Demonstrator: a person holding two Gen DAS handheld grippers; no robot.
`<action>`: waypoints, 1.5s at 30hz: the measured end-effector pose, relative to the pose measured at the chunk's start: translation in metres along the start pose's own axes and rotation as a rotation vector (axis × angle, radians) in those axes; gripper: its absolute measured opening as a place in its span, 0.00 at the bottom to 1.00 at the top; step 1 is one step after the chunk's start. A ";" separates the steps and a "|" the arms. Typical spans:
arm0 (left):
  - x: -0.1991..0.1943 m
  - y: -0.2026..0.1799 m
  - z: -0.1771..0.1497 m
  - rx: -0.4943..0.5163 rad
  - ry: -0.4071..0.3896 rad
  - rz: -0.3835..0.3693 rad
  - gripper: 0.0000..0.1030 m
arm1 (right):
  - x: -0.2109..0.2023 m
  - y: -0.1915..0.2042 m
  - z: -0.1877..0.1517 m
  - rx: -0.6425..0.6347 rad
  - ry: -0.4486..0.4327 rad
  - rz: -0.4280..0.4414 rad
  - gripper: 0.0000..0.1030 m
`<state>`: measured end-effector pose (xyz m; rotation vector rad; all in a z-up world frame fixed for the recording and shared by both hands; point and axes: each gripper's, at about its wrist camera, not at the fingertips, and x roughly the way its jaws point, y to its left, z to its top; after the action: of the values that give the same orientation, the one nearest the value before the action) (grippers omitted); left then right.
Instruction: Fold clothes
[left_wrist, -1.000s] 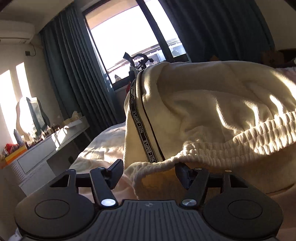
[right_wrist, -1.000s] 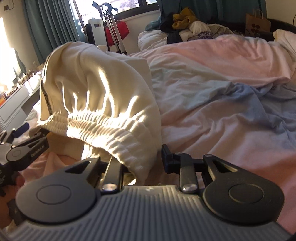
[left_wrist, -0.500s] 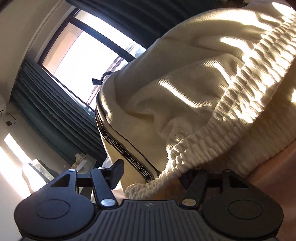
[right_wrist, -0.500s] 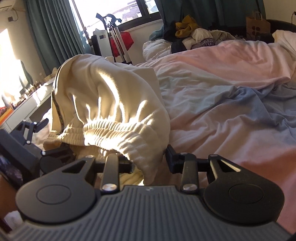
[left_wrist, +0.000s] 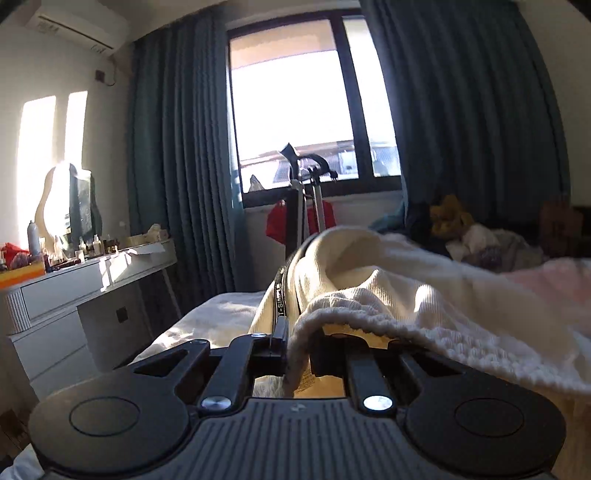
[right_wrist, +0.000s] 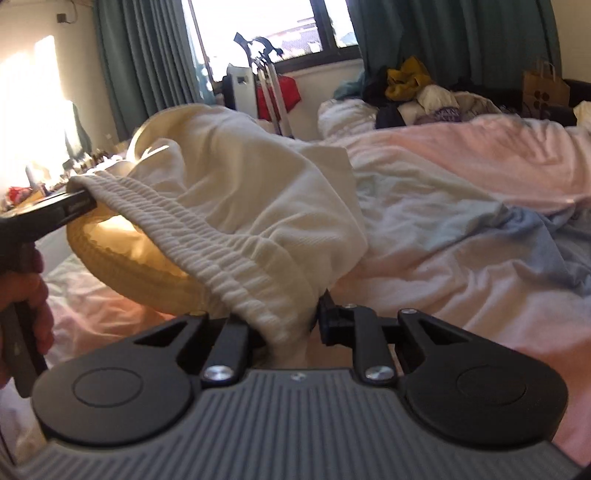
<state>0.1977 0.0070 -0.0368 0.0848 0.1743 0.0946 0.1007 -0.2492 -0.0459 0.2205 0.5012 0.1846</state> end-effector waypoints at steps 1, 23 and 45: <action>-0.008 0.010 0.010 -0.040 -0.020 0.002 0.11 | -0.007 0.011 0.004 -0.016 -0.018 0.030 0.18; 0.082 0.330 -0.002 -0.269 0.384 0.243 0.14 | 0.117 0.237 -0.023 -0.054 0.167 0.580 0.18; -0.107 0.294 0.009 -0.262 0.357 0.194 0.82 | 0.015 0.179 -0.009 -0.188 0.246 0.366 0.68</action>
<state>0.0686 0.2875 0.0175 -0.1789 0.5087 0.3258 0.0881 -0.0722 -0.0151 0.1043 0.6818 0.6189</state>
